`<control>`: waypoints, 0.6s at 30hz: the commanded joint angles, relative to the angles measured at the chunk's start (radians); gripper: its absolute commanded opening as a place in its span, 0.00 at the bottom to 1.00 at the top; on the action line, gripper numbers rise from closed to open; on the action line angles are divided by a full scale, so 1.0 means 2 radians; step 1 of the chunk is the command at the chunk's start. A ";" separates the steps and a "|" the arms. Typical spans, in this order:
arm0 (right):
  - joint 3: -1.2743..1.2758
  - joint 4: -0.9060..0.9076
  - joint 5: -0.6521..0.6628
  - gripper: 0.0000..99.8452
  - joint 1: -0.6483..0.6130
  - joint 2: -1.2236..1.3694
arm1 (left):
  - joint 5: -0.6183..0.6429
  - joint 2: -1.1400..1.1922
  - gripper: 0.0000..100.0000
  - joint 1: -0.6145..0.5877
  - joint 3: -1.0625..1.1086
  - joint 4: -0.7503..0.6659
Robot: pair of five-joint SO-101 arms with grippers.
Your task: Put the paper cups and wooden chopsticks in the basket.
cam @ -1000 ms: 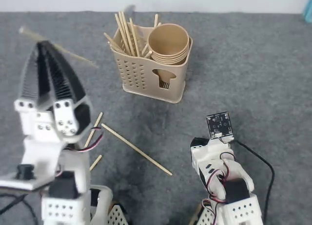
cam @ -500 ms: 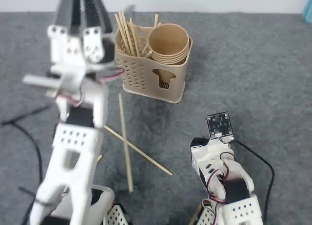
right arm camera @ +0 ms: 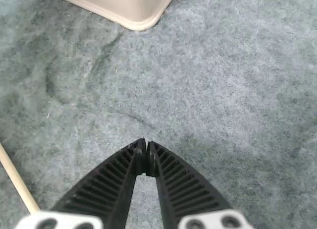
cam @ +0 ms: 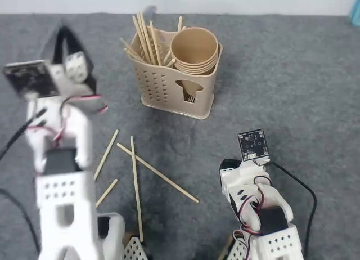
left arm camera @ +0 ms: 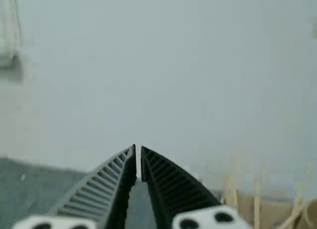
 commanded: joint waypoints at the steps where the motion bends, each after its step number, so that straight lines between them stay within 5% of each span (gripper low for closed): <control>1: 0.010 -0.009 0.009 0.01 0.003 0.002 | 0.007 -0.049 0.01 -0.021 0.004 0.175; 5: 0.010 -0.009 0.009 0.01 0.003 0.002 | 0.007 -0.034 0.03 -0.019 0.020 0.248; 12: 0.010 -0.007 0.009 0.01 0.003 0.002 | 0.076 0.110 0.17 -0.003 0.036 0.247; 18: 0.010 -0.006 0.009 0.01 0.003 0.002 | 0.124 0.259 0.18 0.034 0.005 0.235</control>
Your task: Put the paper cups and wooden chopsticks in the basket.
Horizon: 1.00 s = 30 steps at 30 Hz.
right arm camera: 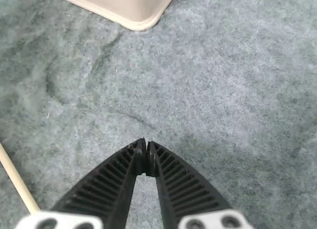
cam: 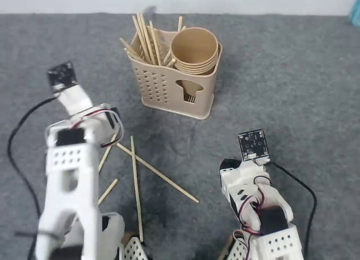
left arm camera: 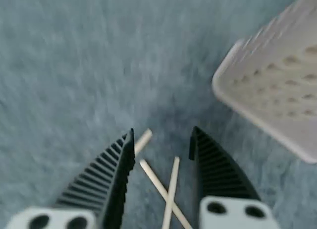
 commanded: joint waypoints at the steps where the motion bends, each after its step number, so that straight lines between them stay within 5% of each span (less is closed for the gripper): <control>1: 0.010 -0.006 0.009 0.01 0.003 0.002 | 0.026 0.077 0.18 0.030 -0.028 -0.020; 17: 0.010 -0.005 0.009 0.01 0.004 0.000 | 0.039 0.253 0.18 0.077 -0.030 -0.101; 22: 0.010 -0.005 0.009 0.01 0.005 0.000 | 0.035 0.255 0.03 0.080 -0.030 -0.102; 30: 0.010 -0.005 0.009 0.01 0.005 0.000 | 0.011 0.255 0.02 0.081 -0.030 -0.100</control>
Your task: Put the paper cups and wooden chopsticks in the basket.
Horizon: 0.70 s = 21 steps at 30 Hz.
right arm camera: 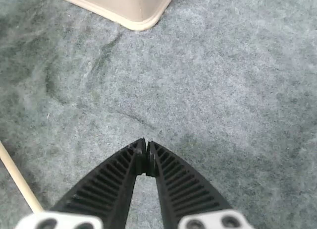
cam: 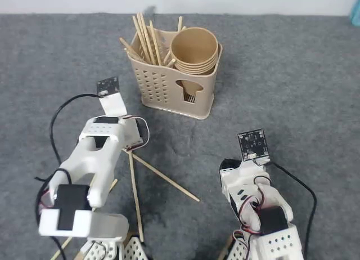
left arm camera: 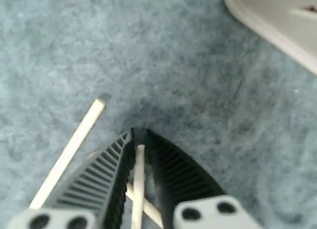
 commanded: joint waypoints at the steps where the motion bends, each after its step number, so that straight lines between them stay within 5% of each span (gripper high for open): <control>1: 0.010 -0.005 0.009 0.01 0.005 0.000 | -0.008 0.000 0.02 0.002 -0.013 -0.008; 13: 0.010 -0.005 0.009 0.01 0.005 -0.001 | -0.008 -0.016 0.01 -0.003 -0.023 -0.005; 21: 0.010 -0.006 0.009 0.01 0.005 -0.001 | -0.007 -0.158 0.01 -0.003 -0.083 0.109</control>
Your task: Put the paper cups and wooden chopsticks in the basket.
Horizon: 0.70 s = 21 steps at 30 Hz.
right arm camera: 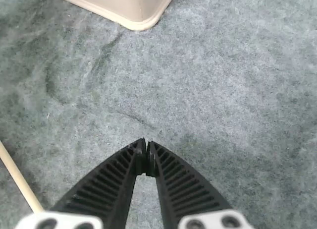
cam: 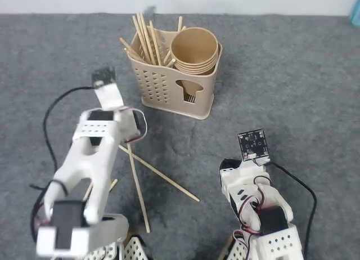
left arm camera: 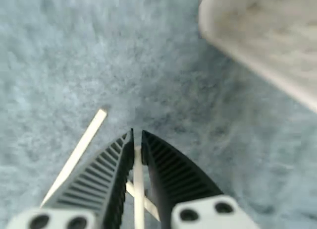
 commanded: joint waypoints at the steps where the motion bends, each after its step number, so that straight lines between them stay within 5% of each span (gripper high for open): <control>1: 0.010 -0.006 0.009 0.01 0.005 -0.001 | -0.006 -0.093 0.01 -0.001 -0.049 0.050; 9: 0.010 -0.005 0.009 0.01 0.006 -0.001 | -0.008 -0.261 0.01 -0.028 -0.053 0.060; 21: 0.010 -0.005 0.009 0.01 0.006 -0.001 | -0.074 -0.619 0.01 -0.059 0.149 -0.082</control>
